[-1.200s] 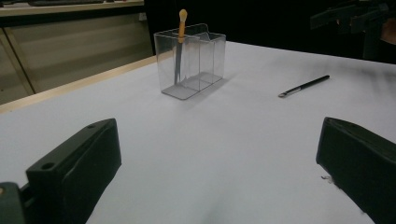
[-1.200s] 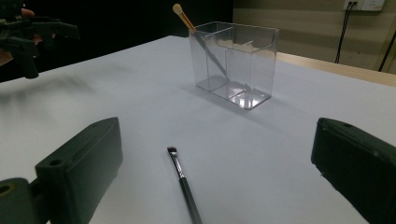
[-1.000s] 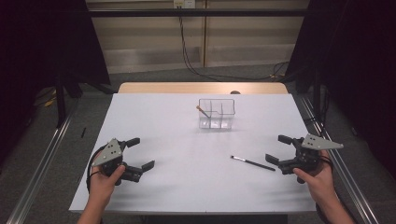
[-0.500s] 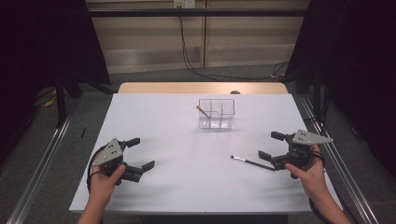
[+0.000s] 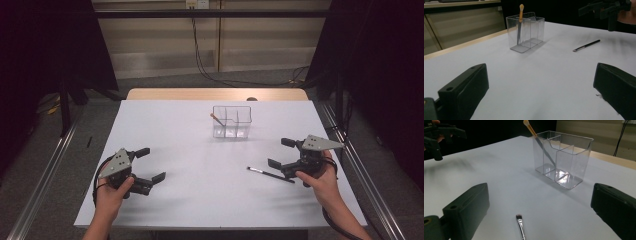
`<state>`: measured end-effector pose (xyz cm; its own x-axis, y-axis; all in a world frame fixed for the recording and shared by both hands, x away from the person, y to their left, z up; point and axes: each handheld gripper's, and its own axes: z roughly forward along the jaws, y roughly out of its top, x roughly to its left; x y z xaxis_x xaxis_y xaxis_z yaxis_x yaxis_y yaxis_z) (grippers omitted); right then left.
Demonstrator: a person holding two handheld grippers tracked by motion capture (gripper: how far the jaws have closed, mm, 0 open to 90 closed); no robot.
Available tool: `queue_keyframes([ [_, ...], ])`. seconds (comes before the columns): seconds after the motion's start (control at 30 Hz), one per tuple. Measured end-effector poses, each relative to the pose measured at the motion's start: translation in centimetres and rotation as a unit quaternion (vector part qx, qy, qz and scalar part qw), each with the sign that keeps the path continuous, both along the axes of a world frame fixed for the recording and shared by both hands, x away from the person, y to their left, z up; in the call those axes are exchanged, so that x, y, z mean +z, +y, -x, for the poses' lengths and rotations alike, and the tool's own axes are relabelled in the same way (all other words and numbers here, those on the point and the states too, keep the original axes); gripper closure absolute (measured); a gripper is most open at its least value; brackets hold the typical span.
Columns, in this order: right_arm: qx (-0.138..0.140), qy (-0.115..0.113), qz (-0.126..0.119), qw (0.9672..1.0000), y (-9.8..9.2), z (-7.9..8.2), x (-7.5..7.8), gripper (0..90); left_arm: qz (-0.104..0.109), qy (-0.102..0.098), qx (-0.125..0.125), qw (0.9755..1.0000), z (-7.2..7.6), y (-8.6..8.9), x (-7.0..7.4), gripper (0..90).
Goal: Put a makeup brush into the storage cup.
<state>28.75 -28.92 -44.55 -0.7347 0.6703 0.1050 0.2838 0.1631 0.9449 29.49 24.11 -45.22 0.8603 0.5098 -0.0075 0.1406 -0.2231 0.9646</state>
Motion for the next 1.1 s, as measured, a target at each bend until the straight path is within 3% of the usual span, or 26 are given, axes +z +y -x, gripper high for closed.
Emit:
queue_keyframes([
  [0.33, 0.010, 0.005, 0.008, 0.9999, 0.8, -0.5, -0.1, 2.2, 0.001, 0.000, 0.000, 1.0000, 0.0, 0.1, 0.0, 0.0],
  [0.7, 0.023, 0.041, 0.048, 0.9977, 1.2, -1.2, -0.2, 2.4, 0.002, 0.001, -0.002, 1.0000, 0.0, 0.0, -0.1, 0.1],
  [0.93, 0.039, 0.075, 0.095, 0.9918, 1.7, -1.6, -0.3, 3.0, 0.001, 0.001, -0.002, 1.0000, 0.0, 0.0, 0.0, 0.1],
  [1.1, 0.052, 0.101, 0.131, 0.9848, 1.8, -2.0, -0.3, 4.5, 0.001, 0.001, -0.002, 1.0000, 0.0, 0.0, -0.1, 0.1],
])
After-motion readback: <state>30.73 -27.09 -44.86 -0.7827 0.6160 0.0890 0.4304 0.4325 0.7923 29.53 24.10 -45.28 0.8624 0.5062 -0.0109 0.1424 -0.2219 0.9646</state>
